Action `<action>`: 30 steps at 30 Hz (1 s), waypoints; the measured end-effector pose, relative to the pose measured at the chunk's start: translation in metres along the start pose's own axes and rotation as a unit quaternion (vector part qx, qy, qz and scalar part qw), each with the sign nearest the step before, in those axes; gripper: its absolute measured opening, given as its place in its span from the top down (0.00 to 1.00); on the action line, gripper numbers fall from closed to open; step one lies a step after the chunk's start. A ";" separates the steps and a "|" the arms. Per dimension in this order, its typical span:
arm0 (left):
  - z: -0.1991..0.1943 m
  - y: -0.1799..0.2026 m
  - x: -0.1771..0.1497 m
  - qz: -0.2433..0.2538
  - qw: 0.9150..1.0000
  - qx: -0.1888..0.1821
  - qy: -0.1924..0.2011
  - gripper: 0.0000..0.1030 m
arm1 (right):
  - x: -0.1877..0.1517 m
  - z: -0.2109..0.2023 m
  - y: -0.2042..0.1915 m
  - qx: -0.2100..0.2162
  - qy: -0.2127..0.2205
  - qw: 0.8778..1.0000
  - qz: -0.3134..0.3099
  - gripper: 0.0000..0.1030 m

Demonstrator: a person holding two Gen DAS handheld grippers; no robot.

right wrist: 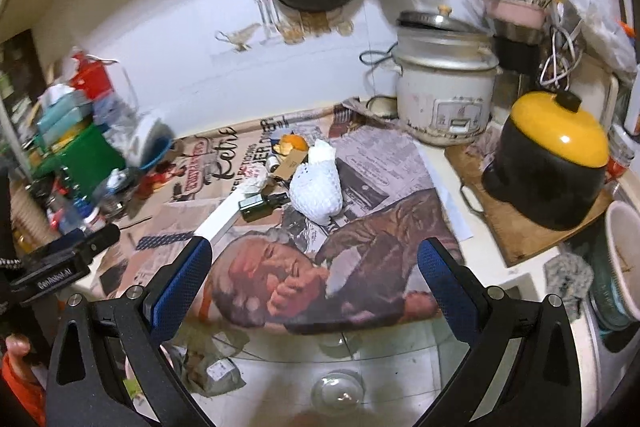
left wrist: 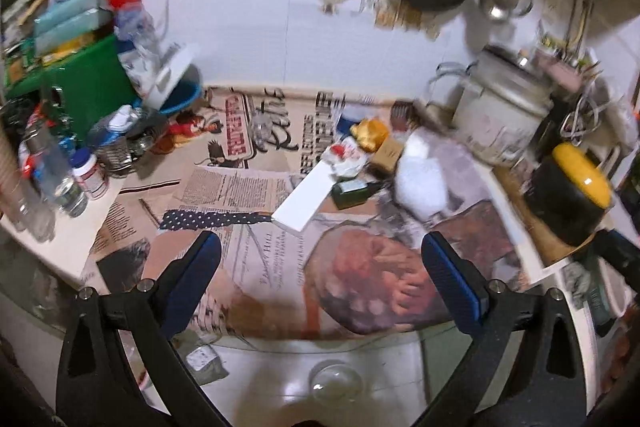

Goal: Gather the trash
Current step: 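Grasp the green bottle with the left tool while the right tool grasps the white foam net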

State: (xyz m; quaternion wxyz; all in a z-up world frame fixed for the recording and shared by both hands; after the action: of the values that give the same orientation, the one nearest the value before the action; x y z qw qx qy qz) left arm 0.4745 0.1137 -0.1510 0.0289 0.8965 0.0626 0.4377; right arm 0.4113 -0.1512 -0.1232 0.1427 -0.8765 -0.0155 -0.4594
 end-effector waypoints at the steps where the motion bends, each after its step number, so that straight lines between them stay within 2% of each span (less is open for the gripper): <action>1: 0.016 -0.003 0.001 0.004 1.000 0.000 -0.011 0.02 | 0.001 0.011 -0.001 -0.001 -0.009 1.000 0.006 0.01; 9: 0.101 -0.010 0.005 -0.008 0.997 -0.020 -0.080 0.02 | 0.005 0.095 0.006 -0.007 -0.071 0.997 0.029 0.03; 14: 0.141 -0.002 0.007 -0.008 0.995 -0.004 -0.101 0.03 | 0.010 0.149 0.020 0.020 -0.114 0.992 0.045 0.18; 16: 0.153 0.002 0.008 -0.008 0.994 0.005 -0.106 0.07 | 0.012 0.171 0.025 0.043 -0.135 0.989 0.044 0.27; 18: 0.171 0.009 0.010 -0.014 0.993 0.006 -0.116 0.07 | 0.016 0.191 0.030 0.049 -0.154 0.986 0.040 0.29; 20: 0.191 0.016 0.010 -0.021 0.991 0.002 -0.130 0.11 | 0.020 0.206 0.037 0.055 -0.165 0.984 0.035 0.33; 24: 0.231 0.030 0.007 -0.034 0.985 -0.004 -0.167 0.25 | 0.025 0.237 0.049 0.081 -0.196 0.976 0.037 0.40; 28: 0.257 0.042 0.006 -0.060 0.982 -0.006 -0.180 0.28 | 0.024 0.259 0.049 0.107 -0.223 0.968 0.032 0.55; 30: 0.266 0.044 0.006 -0.066 0.981 0.002 -0.184 0.31 | 0.025 0.268 0.050 0.118 -0.231 0.965 0.037 0.57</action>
State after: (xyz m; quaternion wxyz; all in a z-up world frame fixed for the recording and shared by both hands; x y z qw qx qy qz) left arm 0.6917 0.0715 -0.3051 0.0668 0.9556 0.1159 0.2626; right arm 0.6484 -0.1304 -0.2589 0.2546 -0.9358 -0.0699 -0.2335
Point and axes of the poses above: each gripper's, at about its wrist camera, not at the fingertips, and z roughly the way its jaws point, y to its right, x to its top, the point moved 5 cm from there along z, roughly the way its jaws point, and after that the axes turned 4 degrees about y, right-handed, at the moved point
